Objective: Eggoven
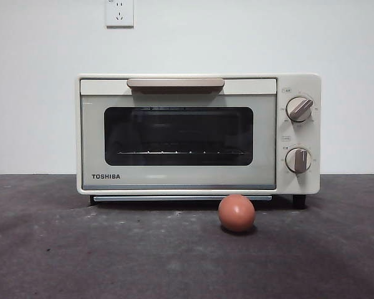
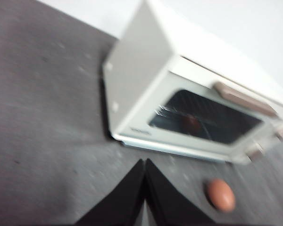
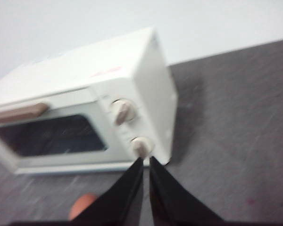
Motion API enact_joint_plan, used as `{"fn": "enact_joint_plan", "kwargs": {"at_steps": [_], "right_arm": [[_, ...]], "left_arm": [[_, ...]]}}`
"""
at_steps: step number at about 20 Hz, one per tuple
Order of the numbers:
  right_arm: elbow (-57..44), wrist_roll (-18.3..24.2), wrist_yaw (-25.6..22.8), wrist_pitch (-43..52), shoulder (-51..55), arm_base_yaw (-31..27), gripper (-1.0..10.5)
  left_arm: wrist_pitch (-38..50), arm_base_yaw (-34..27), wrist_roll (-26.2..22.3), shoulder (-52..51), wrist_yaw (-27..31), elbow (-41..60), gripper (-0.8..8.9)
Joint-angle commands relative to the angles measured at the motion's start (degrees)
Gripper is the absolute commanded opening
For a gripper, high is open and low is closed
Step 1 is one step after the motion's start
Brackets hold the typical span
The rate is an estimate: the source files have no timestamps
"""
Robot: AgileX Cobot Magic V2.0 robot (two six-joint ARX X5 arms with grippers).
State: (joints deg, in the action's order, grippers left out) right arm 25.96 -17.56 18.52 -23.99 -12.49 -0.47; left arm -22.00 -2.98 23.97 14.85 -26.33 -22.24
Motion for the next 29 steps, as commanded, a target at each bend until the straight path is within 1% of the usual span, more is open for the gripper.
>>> {"fn": "enact_joint_plan", "kwargs": {"at_steps": [1,4,7,9,13,17,19,21,24,25,26,29], "right_arm": [[6.29,4.17,4.96,-5.25,-5.29,-0.02,0.0],[12.09,8.02,10.62,-12.33,-11.69,0.33,0.0],[16.26,11.26,13.42,-18.91,-16.92,1.75,0.0],[18.12,13.00,14.75,-22.53,-19.67,3.30,0.0],[19.47,15.32,14.84,-27.15,-23.47,7.87,0.0],[19.47,15.45,12.87,-28.37,-25.75,12.61,0.0],[19.47,15.43,12.85,-28.26,-26.49,14.12,0.1],[19.47,15.39,12.85,-27.69,-27.12,15.34,0.7],[19.47,13.84,12.81,-25.51,-27.89,16.57,2.9],[19.47,12.55,12.85,-24.79,-28.09,16.81,3.4],[19.47,10.88,12.92,-23.67,-28.63,17.14,3.6],[19.47,7.85,12.76,-21.20,-30.25,18.25,3.6]], "left_arm": [[-3.96,-0.11,-7.15,5.01,-4.00,-6.34,0.07],[-9.42,0.44,-11.65,10.16,-6.80,-12.00,0.07],[-14.47,1.70,-15.45,14.27,-8.09,-16.48,0.07],[-17.29,2.89,-17.20,16.33,-8.85,-18.62,0.07],[-21.57,5.90,-19.58,19.28,-8.87,-20.57,0.07],[-24.30,8.26,-21.55,20.79,-8.85,-20.57,0.07],[-24.74,9.03,-21.97,21.09,-8.85,-20.57,0.07],[-24.70,9.51,-21.97,21.07,-8.85,-20.57,0.07],[-24.70,9.84,-21.97,21.07,-8.85,-20.57,0.07],[-24.70,9.86,-21.97,21.07,-8.85,-20.57,0.07],[-24.70,9.86,-21.97,21.07,-8.85,-20.57,0.07],[-24.70,9.86,-21.97,21.07,-8.85,-20.57,0.07]]}}
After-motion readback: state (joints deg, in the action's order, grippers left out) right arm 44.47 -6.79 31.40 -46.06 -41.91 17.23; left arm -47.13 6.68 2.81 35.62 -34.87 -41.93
